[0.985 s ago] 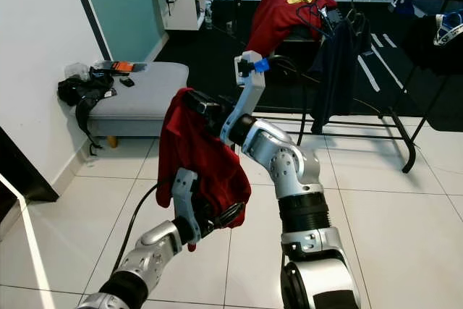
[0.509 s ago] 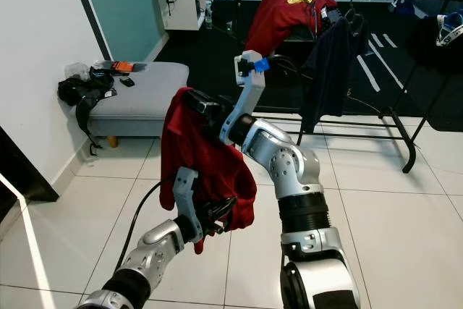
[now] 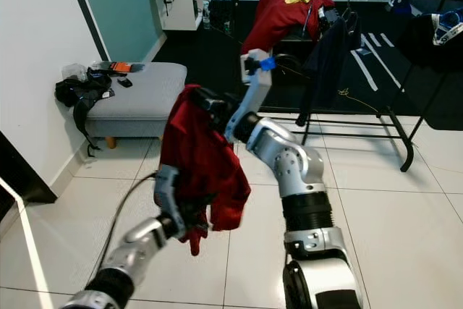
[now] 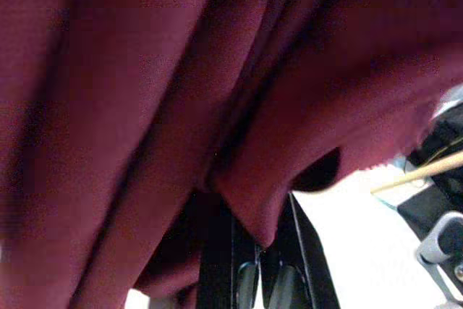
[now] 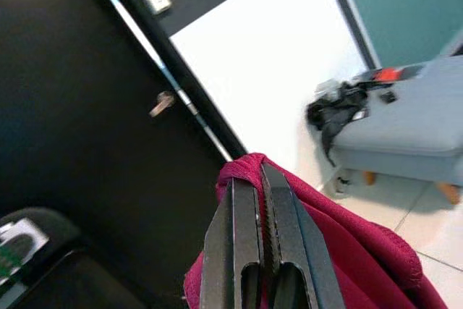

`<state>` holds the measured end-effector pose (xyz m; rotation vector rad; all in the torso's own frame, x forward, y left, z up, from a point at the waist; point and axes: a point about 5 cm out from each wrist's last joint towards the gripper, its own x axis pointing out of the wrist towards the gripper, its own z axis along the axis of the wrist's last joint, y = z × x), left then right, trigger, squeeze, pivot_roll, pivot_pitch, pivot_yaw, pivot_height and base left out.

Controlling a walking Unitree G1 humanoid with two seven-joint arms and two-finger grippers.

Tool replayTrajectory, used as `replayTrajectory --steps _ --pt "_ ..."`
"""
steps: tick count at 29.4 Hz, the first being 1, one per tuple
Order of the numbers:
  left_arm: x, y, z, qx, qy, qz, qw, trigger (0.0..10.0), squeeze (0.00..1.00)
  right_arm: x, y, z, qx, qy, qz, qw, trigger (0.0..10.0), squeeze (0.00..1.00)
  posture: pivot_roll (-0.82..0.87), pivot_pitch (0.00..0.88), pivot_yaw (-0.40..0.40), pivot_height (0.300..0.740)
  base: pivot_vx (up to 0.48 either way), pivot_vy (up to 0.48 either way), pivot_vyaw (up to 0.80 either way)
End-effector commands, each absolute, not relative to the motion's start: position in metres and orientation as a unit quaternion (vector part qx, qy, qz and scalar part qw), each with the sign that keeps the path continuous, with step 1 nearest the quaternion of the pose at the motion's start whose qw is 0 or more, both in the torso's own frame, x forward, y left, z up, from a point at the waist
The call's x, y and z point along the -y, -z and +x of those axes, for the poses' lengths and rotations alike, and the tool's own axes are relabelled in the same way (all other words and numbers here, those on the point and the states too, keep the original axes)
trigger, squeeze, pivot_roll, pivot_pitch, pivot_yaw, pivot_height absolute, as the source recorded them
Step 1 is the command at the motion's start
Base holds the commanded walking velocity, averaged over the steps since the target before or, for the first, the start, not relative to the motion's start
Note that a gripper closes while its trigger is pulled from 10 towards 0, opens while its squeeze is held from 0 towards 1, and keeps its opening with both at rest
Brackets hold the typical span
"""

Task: Hang hanger

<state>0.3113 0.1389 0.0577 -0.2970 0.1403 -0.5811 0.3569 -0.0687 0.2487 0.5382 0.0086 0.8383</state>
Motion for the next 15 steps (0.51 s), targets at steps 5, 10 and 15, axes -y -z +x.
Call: replayTrajectory --steps 5,10,15 --pt "-0.182 -0.069 0.29 -0.096 0.368 -0.065 0.923 0.0 0.0 0.094 -0.231 0.37 -0.009 -0.306 0.267 0.914 0.0 0.0 0.09 0.048 0.006 0.74 0.0 0.0 0.0" --pt "-0.202 -0.088 0.279 -0.115 0.42 -0.012 0.9 0.0 0.0 0.109 -0.214 0.376 -0.028 -0.237 0.279 0.93 0.0 0.0 0.1 0.047 0.005 0.74 0.0 0.0 0.0" --pt "-0.208 -0.113 0.279 -0.103 0.439 -0.006 0.892 0.0 0.0 0.118 -0.201 0.377 -0.042 -0.196 0.282 0.938 0.0 0.0 0.09 0.047 0.006 0.74 0.0 0.0 0.0"
